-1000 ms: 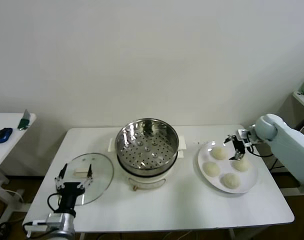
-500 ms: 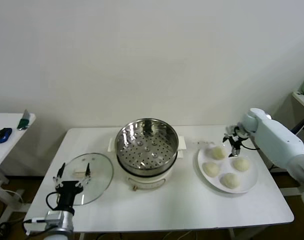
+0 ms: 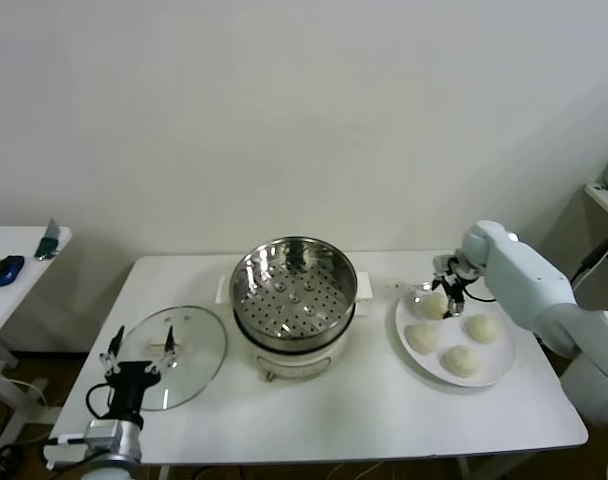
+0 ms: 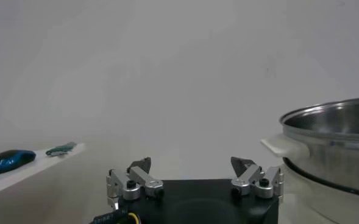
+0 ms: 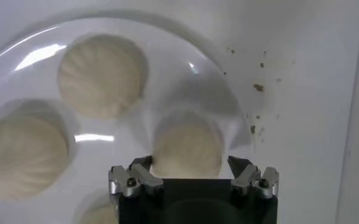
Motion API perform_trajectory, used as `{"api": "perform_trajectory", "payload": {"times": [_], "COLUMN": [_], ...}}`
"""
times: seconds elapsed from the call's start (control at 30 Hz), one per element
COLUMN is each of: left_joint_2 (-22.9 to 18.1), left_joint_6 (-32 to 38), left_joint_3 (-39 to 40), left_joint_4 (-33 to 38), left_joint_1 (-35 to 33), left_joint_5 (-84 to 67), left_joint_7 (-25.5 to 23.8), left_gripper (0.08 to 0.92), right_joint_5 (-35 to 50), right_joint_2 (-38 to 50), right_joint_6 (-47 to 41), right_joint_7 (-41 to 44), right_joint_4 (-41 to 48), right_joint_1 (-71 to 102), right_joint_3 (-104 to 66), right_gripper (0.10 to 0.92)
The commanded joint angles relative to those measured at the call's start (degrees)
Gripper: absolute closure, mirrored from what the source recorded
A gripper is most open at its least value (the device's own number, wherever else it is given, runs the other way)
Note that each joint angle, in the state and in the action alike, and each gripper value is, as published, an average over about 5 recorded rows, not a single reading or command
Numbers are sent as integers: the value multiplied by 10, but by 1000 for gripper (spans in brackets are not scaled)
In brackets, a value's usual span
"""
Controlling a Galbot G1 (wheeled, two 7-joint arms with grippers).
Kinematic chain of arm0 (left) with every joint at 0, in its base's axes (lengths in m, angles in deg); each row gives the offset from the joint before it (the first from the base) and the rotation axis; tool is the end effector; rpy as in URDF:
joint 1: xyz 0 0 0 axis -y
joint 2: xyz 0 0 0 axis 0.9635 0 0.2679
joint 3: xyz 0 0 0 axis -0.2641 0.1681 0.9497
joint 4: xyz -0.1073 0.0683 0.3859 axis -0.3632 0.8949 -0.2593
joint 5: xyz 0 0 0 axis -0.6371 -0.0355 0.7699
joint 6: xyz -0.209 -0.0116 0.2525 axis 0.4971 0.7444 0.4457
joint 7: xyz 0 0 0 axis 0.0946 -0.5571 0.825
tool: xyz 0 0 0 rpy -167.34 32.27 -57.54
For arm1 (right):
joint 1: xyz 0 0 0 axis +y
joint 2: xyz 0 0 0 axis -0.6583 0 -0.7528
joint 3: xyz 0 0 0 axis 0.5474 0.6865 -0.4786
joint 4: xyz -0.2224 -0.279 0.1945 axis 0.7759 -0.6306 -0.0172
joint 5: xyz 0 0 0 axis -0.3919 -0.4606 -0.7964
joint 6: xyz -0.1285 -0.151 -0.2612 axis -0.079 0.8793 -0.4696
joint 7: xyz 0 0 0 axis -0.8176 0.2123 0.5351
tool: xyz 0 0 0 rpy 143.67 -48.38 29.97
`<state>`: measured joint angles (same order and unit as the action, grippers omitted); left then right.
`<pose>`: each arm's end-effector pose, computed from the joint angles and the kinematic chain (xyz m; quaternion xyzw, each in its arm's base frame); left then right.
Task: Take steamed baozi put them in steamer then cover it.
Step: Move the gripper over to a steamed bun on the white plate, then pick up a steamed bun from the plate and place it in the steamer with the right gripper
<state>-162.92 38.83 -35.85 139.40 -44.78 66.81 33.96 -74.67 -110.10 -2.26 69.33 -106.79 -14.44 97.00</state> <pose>0.1273 0.0936 -0.3806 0.0661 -0.9935 -0.0886 0.0284 0.6377 -0.1981 -0.2600 0.4900 -0.5124 0.5639 0.4234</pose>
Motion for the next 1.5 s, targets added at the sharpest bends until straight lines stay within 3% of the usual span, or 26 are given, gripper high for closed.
{"api": "perform_trajectory", "payload": {"times": [0.03,0.17,0.57,0.93,1.2,1.5], "left_joint_2": [0,0,0,1,2,6], "left_joint_6": [0,0,-2,0,1,2], "left_joint_3": [0,0,-1,0,4,7], "left_joint_4": [-2,-3,0,8,16,19], "left_joint_1": [1,1,0,-12,-19,-26], "left_joint_5": [-1,-1,-1,-2,-2,-6], "left_joint_7": [1,2,3,2,2,2], "left_gripper": [177,177,177,177,177,177], "right_joint_5": [-21,-20,8,196,279,241], "right_joint_2": [-16,-16,2,76,13,-110], "right_joint_6": [6,7,11,23,82,161], "right_joint_7": [1,2,12,38,56,54], "right_joint_4": [25,25,-8,-234,-296,-331], "right_joint_1": [-3,-2,-15,-207,-377,-405], "right_joint_3": [-6,-8,13,265,379,379], "right_gripper": [233,286,312,313,313,304]}}
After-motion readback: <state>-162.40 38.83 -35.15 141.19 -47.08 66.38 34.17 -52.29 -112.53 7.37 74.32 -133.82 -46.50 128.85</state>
